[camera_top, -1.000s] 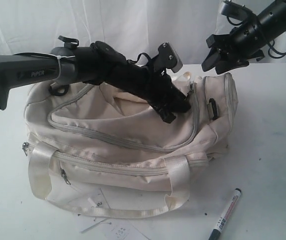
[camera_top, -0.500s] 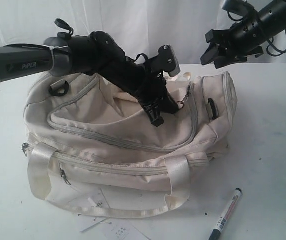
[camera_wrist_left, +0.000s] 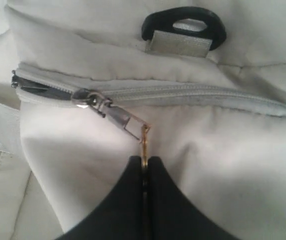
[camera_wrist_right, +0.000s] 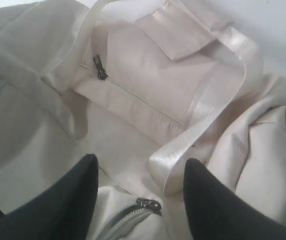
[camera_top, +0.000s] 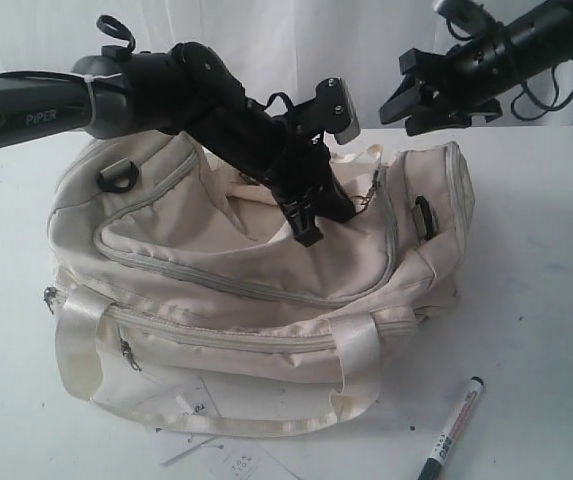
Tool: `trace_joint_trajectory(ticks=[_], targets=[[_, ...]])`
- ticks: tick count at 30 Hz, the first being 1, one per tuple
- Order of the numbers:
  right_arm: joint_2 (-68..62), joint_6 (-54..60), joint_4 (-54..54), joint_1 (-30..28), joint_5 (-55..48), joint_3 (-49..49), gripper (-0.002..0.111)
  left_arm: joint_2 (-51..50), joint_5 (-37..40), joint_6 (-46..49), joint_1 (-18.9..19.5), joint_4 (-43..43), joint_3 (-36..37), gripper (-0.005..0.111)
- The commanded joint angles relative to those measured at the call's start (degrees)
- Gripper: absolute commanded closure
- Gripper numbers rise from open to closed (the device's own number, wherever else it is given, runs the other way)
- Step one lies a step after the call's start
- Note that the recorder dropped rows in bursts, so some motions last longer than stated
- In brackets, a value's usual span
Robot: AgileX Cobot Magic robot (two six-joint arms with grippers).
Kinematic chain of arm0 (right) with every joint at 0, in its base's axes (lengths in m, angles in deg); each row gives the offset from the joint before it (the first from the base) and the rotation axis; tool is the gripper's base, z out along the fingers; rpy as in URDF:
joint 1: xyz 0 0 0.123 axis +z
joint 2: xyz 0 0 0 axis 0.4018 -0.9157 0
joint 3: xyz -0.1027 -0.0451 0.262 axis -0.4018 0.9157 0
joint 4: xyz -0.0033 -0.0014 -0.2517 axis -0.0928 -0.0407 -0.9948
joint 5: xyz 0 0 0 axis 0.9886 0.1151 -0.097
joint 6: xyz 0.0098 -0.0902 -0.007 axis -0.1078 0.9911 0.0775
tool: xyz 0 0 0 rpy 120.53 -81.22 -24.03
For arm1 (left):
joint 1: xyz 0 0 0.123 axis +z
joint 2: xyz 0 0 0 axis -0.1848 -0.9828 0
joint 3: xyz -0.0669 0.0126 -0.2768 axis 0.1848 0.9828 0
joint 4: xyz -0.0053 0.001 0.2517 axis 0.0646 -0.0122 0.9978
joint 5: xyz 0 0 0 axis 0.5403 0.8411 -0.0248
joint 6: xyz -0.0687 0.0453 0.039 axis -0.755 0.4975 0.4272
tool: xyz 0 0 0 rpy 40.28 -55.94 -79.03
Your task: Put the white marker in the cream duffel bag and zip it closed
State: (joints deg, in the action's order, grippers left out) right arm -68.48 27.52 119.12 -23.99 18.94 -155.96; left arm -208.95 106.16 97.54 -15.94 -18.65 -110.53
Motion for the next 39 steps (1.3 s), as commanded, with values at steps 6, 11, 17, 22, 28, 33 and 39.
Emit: trace_joint_trajectory(ticks=[6,11,17,22,28,33,39], targets=[[-3.0,-2.3,-12.6,3.7,-5.1,-0.5,0.051,1.6,3.6,-0.4,-0.1,0.1,-0.3,0.107],[-3.0,-2.3,-12.5,4.8,-5.1,-0.5,0.051,1.6,4.9,-0.4,-0.1,0.1,-0.3,0.107],[-3.0,-2.3,-12.5,5.0,-5.1,-0.5,0.062,1.6,4.9,-0.4,-0.1,0.1,-0.3,0.107],[-3.0,-2.3,-13.7,5.0,-5.1,-0.5,0.101,1.6,4.0,-0.4,-0.1,0.1,-0.3,0.107],[-2.2,-1.1,-16.0,4.9,-5.1,-0.5,0.108,1.6,3.8,-0.4,-0.1,0.1,-0.3,0.107],[-0.7,-1.3,-18.5,4.9,0.5,-0.5,0.108,1.6,4.4,-0.4,-0.1,-0.1,-0.3,0.107],[-1.1,-1.5,-18.9,4.9,5.8,-0.5,0.108,1.6,12.9,2.7,-0.1,-0.3,-0.2,0.107]])
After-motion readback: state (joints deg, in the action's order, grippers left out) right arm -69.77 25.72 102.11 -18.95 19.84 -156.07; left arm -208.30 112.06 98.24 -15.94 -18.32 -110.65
